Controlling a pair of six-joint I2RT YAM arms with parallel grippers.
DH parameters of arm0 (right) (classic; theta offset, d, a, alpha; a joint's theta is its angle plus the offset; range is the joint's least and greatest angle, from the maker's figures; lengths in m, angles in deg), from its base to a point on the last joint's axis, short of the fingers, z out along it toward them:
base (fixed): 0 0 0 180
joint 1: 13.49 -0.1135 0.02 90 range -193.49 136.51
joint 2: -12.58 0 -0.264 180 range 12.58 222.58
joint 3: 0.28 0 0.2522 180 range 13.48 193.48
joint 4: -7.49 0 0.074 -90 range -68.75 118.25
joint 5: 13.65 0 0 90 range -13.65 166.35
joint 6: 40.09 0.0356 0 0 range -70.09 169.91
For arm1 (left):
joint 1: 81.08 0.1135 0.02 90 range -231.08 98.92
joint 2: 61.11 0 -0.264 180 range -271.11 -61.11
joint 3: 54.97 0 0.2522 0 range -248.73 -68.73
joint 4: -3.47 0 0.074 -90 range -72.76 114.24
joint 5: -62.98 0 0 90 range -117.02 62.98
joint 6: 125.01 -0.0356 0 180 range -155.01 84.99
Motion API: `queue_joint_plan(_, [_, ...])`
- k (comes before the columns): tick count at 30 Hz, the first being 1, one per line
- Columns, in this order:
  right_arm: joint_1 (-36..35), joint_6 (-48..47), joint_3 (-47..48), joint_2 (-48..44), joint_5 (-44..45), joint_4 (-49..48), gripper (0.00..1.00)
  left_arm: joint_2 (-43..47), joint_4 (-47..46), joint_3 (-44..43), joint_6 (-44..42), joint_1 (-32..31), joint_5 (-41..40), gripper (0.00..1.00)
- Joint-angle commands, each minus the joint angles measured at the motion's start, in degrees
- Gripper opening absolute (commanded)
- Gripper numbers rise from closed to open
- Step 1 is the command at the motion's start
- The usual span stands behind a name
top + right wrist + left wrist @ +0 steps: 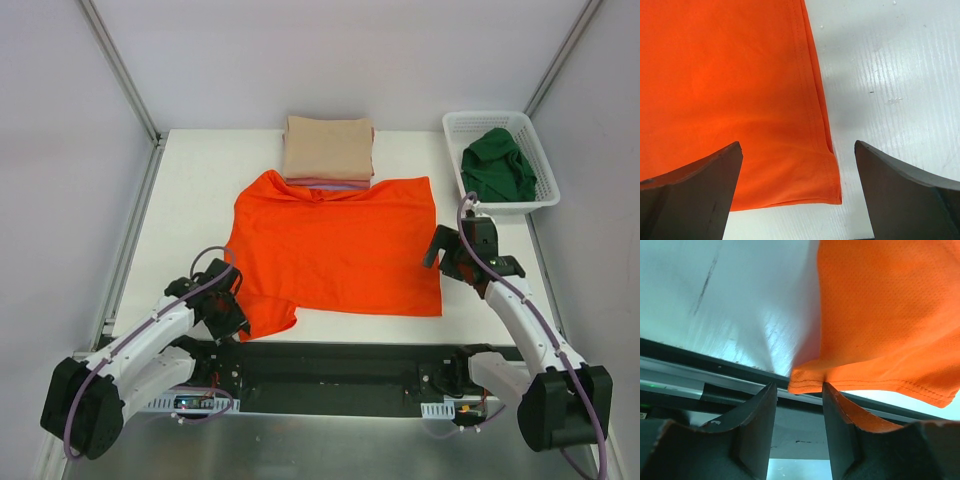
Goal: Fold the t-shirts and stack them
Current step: Grap the side of the flattened tshirt closest away from the robot with both arms
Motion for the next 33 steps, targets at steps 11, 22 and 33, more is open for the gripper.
queue_joint_plan(11, [0.07,0.97,-3.82,-5.24,1.73,1.09,0.96,-3.90,-5.89,0.28,-2.42,-0.70,1.00,0.00])
queue_joint_plan(22, [0.77,13.17,-11.11,-13.50,5.00,8.30,0.96,2.86,-7.65,0.54,-6.38,-0.70,4.52,0.00])
queue_joint_plan(33, [0.77,18.45,-17.19,-15.18,-1.51,6.28,0.53,3.31,-8.18,0.89,-8.14,-0.70,5.22,0.00])
